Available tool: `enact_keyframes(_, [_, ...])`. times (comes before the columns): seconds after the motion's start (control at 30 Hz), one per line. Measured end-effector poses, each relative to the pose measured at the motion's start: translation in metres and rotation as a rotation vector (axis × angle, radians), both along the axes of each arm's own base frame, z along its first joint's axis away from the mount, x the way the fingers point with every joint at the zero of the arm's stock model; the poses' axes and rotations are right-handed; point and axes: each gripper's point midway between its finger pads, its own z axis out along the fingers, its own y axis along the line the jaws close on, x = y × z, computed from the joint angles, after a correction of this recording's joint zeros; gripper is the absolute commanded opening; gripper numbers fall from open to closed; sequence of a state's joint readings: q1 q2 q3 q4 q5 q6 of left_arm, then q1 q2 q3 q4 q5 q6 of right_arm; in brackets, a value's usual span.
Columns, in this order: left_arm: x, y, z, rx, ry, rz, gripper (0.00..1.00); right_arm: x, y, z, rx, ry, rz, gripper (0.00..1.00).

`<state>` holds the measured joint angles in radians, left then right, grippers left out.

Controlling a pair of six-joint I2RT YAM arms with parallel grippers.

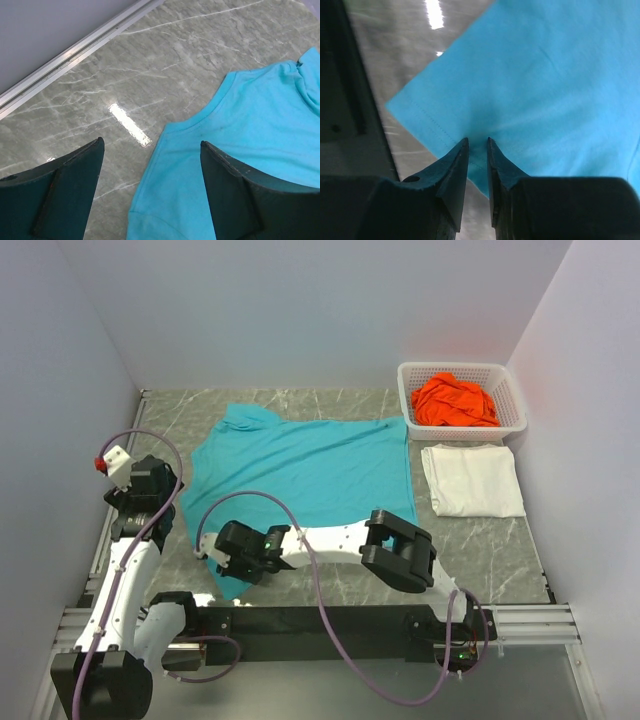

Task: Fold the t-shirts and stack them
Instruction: Flatten the tshirt out

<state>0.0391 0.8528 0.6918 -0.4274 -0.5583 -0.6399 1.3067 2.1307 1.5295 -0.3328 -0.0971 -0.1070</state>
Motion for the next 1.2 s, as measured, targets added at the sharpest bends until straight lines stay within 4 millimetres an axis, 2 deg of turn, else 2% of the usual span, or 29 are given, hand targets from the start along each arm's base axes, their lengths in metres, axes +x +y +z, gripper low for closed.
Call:
enact_keyframes(0.27, [0.000, 0.000, -0.001, 0.000, 0.004, 0.001, 0.83, -0.036, 0.014, 0.001, -0.029, 0.015, 0.124, 0.29])
enact_keyframes(0.43, [0.000, 0.000, -0.001, 0.000, 0.004, 0.000, 0.83, -0.051, 0.021, 0.004, -0.030, 0.047, 0.164, 0.30])
enact_keyframes(0.6, [0.001, -0.001, -0.002, -0.005, 0.003, -0.008, 0.84, -0.052, 0.024, 0.013, -0.011, 0.058, 0.139, 0.31])
enact_keyframes(0.73, [0.005, -0.008, -0.008, -0.029, 0.019, -0.043, 0.85, -0.039, 0.014, 0.041, 0.030, 0.033, 0.055, 0.35])
enact_keyframes(0.8, [0.008, -0.015, -0.015, -0.052, 0.040, -0.077, 0.86, -0.024, 0.000, 0.063, 0.057, 0.024, -0.020, 0.37])
enact_keyframes(0.87, [0.012, -0.025, -0.026, -0.089, 0.077, -0.126, 0.86, 0.000, -0.022, 0.083, 0.083, 0.011, -0.123, 0.38])
enact_keyframes(0.97, [0.016, -0.042, -0.044, -0.136, 0.137, -0.194, 0.86, 0.051, -0.069, 0.103, 0.116, -0.009, -0.333, 0.41])
enact_keyframes(1.03, [0.017, -0.057, -0.055, -0.164, 0.178, -0.246, 0.86, 0.082, -0.110, 0.104, 0.117, 0.000, -0.486, 0.43])
enact_keyframes(1.1, [0.018, -0.070, -0.067, -0.189, 0.221, -0.286, 0.86, 0.116, -0.158, 0.094, 0.094, 0.009, -0.670, 0.45])
enact_keyframes(1.2, [0.017, -0.085, -0.089, -0.235, 0.293, -0.314, 0.84, 0.140, -0.218, 0.069, 0.028, 0.032, -0.883, 0.46])
